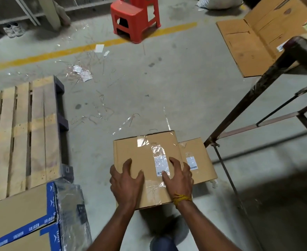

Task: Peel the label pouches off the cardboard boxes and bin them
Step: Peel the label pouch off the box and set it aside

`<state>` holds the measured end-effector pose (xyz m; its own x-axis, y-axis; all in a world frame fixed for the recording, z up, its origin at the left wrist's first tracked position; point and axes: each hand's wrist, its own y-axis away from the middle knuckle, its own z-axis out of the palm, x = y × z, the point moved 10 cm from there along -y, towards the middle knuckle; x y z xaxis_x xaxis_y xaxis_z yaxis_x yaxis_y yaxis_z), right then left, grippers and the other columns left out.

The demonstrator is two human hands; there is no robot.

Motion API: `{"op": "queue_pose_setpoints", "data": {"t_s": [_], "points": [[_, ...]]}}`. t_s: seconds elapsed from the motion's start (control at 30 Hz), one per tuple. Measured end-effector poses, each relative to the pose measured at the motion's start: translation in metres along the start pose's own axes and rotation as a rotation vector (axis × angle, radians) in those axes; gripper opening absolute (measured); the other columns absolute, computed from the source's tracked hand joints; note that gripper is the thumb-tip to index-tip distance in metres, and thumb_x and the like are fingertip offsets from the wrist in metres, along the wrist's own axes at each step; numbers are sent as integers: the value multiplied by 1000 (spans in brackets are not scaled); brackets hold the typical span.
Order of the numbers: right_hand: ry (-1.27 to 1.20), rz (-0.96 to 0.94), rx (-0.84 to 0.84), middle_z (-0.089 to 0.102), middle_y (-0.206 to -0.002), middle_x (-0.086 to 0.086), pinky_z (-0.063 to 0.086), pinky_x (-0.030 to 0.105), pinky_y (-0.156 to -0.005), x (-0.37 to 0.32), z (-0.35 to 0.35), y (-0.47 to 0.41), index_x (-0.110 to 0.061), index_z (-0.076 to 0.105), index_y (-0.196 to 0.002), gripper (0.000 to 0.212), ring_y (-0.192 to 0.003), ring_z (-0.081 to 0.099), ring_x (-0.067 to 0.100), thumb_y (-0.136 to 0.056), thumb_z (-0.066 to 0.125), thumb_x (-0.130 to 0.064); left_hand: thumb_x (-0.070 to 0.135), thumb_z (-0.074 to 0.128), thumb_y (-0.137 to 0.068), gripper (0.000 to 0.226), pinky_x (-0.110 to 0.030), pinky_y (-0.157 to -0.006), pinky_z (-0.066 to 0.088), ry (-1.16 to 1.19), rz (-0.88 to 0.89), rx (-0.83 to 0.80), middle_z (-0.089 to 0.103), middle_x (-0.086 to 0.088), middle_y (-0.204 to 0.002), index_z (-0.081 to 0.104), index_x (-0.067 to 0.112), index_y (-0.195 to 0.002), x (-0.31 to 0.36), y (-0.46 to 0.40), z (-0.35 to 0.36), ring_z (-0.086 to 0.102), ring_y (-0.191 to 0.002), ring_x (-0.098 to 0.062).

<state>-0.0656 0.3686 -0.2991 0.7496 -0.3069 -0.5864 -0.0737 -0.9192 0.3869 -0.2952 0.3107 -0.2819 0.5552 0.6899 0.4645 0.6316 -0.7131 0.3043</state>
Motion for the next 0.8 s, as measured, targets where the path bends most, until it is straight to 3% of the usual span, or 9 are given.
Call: {"op": "queue_pose_setpoints", "data": {"t_s": [0.4,0.6,0.8], "points": [[-42,-106,330,41,-141,6,35,49,-106,-69,-241,213,-44,48,-136,56,-131,41,30,-83,65,-52,50,69,-85,58,-51,-108,34,94,284,125,24,-11,-156,52,39,-139,116,200,-201,38,-133,-39],[4,-35,503,39,-142,6,31,47,-108,-75,-376,354,-48,42,-137,55,-131,39,29,-85,54,-60,56,63,-87,62,-49,-111,31,105,498,34,18,-8,-159,43,45,-144,184,326,-280,31,-139,-34],[33,78,712,40,-141,12,34,48,-107,-48,-502,486,-48,42,-139,56,-129,41,35,-85,55,-55,64,58,-86,69,-44,-115,26,97,791,-121,7,-5,-163,30,50,-148,267,456,-320,23,-143,-30]]}}
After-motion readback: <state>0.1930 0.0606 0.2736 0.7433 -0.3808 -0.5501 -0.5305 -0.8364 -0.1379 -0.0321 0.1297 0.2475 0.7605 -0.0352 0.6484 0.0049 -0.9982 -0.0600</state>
